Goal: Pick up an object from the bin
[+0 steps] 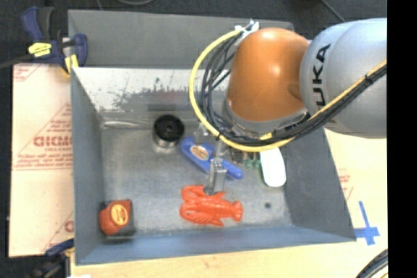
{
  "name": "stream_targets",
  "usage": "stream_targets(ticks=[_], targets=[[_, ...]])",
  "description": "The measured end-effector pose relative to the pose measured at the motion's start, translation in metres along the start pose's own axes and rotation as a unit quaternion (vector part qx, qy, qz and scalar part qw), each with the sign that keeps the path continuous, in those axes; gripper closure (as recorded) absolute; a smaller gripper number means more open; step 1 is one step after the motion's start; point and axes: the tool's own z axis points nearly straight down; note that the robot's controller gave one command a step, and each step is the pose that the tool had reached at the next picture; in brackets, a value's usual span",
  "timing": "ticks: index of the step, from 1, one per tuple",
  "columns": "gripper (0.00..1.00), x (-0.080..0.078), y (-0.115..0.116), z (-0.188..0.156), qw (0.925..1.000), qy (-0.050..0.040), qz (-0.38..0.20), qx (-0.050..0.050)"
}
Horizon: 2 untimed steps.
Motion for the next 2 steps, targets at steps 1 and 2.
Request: stream_targets(ticks=[1, 2], targets=[[0.0, -0.001, 0.0, -0.005, 1.0, -0.0041, 0.001, 0.0], [0.0, -0.007, -0.028, 0.044, 0.9998, -0.0078, -0.02, 0.0]])
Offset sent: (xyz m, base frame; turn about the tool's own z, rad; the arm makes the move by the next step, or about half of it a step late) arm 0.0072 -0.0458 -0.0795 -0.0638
